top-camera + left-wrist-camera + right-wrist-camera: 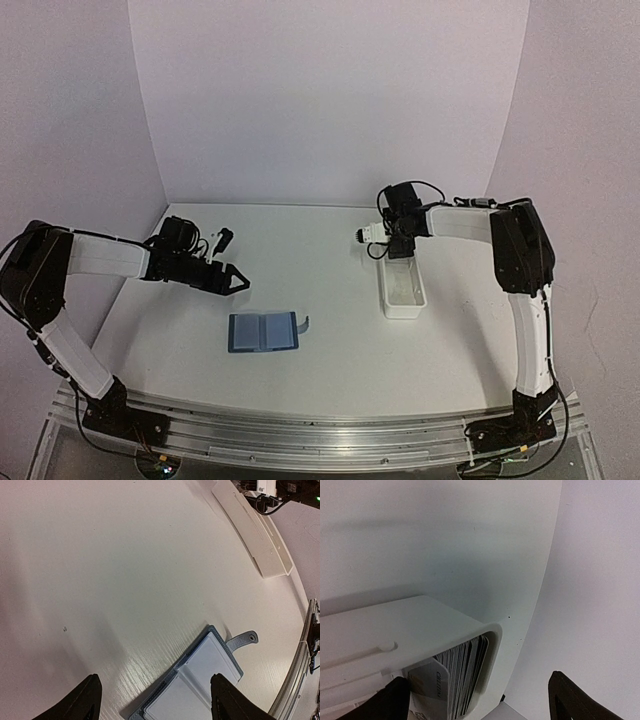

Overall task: Put the credit cards into the card holder
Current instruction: Pick up the credit card from the storage box.

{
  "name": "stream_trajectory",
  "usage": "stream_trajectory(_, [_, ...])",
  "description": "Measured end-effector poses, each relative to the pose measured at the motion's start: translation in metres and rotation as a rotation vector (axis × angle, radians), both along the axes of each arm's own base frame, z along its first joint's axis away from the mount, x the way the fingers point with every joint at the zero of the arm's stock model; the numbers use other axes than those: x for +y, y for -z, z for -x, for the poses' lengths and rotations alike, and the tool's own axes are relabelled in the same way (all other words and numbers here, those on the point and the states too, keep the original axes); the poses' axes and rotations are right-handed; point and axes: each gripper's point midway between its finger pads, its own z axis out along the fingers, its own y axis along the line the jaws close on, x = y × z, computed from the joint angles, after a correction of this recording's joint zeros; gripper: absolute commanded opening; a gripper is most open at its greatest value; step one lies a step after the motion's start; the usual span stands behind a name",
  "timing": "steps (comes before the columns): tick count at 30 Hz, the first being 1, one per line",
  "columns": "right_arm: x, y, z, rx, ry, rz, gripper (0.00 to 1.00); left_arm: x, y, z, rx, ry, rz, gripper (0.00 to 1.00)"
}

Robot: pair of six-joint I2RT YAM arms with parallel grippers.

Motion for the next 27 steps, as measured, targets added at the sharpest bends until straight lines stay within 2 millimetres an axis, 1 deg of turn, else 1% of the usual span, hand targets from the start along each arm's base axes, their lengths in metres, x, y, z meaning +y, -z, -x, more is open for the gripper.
stream_trajectory(2, [0.0, 0.0, 0.0, -0.001, 0.003, -0.003, 0.88, 0.0, 0.0, 0.0, 0.0, 0.0, 0.0, 0.74])
stream_trajectory(3, [0.0, 0.0, 0.0, -0.001, 0.004, -0.005, 0.84, 0.0, 0.0, 0.0, 0.0, 0.0, 0.0, 0.74])
stream_trajectory(8, [0.001, 0.0, 0.0, 0.001, 0.016, -0.021, 0.57, 0.0, 0.0, 0.0, 0.001, 0.001, 0.001, 0.74])
stream_trajectory(10, [0.001, 0.0, 0.0, 0.002, 0.018, -0.025, 0.53, 0.0, 0.0, 0.0, 0.001, 0.001, 0.001, 0.74])
stream_trajectory(16, [0.002, 0.002, 0.002, 0.012, 0.028, -0.044, 0.35, 0.0, 0.0, 0.001, 0.003, 0.002, 0.002, 0.74])
stream_trajectory(18, [0.002, 0.003, 0.004, 0.021, 0.032, -0.051, 0.26, 0.0, 0.0, 0.001, 0.003, 0.002, 0.003, 0.74])
stream_trajectory(20, [0.002, 0.005, 0.005, 0.033, 0.031, -0.054, 0.21, -0.001, 0.0, 0.001, 0.003, 0.005, 0.005, 0.74])
stream_trajectory(23, [0.003, 0.008, 0.009, 0.052, 0.039, -0.066, 0.08, -0.001, 0.0, 0.001, 0.004, 0.006, 0.006, 0.74])
stream_trajectory(27, [0.003, 0.009, 0.015, 0.083, 0.044, -0.079, 0.04, -0.001, 0.0, 0.002, 0.006, 0.009, 0.01, 0.74])
